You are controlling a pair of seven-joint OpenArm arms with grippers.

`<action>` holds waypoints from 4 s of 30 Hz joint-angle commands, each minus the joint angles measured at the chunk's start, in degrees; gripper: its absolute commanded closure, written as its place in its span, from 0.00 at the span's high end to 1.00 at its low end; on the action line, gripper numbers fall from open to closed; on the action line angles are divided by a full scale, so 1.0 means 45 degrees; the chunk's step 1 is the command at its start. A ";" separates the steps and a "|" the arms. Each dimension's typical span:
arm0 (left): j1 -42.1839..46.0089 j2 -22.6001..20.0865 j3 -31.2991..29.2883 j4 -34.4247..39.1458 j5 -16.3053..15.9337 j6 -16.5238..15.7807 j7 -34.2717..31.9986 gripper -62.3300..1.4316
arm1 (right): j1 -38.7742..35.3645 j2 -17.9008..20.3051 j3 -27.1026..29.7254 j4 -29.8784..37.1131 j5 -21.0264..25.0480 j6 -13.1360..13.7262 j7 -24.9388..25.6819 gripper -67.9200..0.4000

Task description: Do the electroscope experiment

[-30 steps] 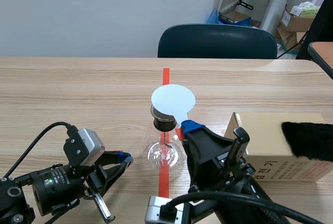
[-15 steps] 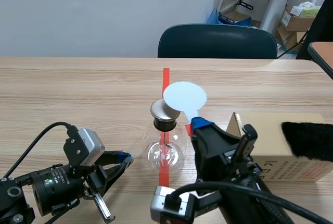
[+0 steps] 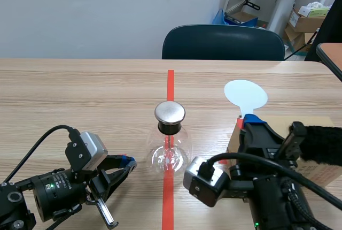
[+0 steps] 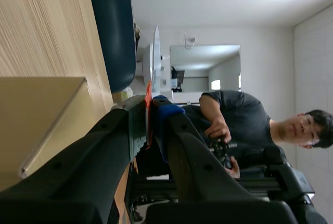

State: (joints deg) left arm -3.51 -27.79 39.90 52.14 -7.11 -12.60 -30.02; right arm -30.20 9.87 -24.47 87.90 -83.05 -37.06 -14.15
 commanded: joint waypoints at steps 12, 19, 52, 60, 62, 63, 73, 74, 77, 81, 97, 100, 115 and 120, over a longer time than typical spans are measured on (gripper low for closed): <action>-0.0034 0.0063 0.0010 0.0209 -0.0121 -0.0034 -0.0136 0.11 | 0.0146 0.0029 0.0092 0.0209 0.0019 -0.0136 -0.1010 0.03; -0.0034 0.0063 0.0010 0.0209 -0.0121 -0.0034 -0.0136 0.11 | 0.0146 0.0029 0.0092 0.0209 0.0015 -0.0136 0.0189 0.03; -0.0034 0.0063 0.0010 0.0209 -0.0121 -0.0034 -0.0131 0.11 | 0.0146 0.0029 0.0092 0.0209 0.0019 -0.0136 0.6713 0.03; -0.0034 0.0063 0.0010 0.0209 -0.0121 -0.0034 -0.0131 0.11 | 0.0146 0.0029 0.0092 0.0209 0.0019 -0.0136 0.6708 0.03; -0.0034 0.0063 0.0010 0.0209 -0.0121 -0.0034 -0.0131 0.11 | 0.0146 0.0029 0.0092 0.0209 0.0019 -0.0136 0.6679 0.03; -0.0034 0.0063 0.0010 0.0209 -0.0121 -0.0034 -0.0131 0.11 | 0.0146 0.0029 0.0092 0.0209 0.0019 -0.0136 0.6649 0.03; -0.0034 0.0063 0.0010 0.0209 -0.0121 -0.0034 -0.0131 0.11 | 0.0146 0.0029 0.0092 0.0209 0.0019 -0.0136 0.4255 0.03; -0.0034 0.0063 0.0010 0.0209 -0.0121 -0.0034 -0.0131 0.11 | 0.0146 0.0029 0.0092 0.0209 0.0024 -0.0136 0.3857 0.03; -0.0034 0.0063 0.0010 0.0209 -0.0121 -0.0034 -0.0131 0.11 | 0.0146 0.0029 0.0092 0.0209 0.0024 -0.0136 0.2623 0.03; -0.0034 0.0063 0.0010 0.0209 -0.0121 -0.0034 -0.0131 0.11 | 0.0146 0.0029 0.0092 0.0209 0.0024 -0.0136 0.1146 0.03; -0.0034 0.0063 0.0010 0.0209 -0.0121 -0.0034 -0.0131 0.11 | 0.0146 0.0029 0.0092 0.0209 0.0024 -0.0136 -0.1923 0.03; -0.0034 0.0063 0.0010 0.0209 -0.0121 -0.0034 -0.0131 0.11 | 0.0146 0.0029 0.0092 0.0209 0.0019 -0.0136 -0.1851 0.03; -0.0034 0.0063 0.0010 0.0209 -0.0121 -0.0034 -0.0131 0.11 | 0.0146 0.0029 0.0092 0.0209 0.0019 -0.0136 0.1744 0.03; -0.0034 0.0063 0.0010 0.0209 -0.0121 -0.0034 -0.0131 0.11 | 0.0146 0.0029 0.0092 0.0209 0.0019 -0.0136 0.3104 0.03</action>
State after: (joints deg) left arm -3.51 -27.79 39.90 52.14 -7.11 -12.60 -30.02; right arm -30.20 9.87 -24.47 87.90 -83.02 -37.06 -0.36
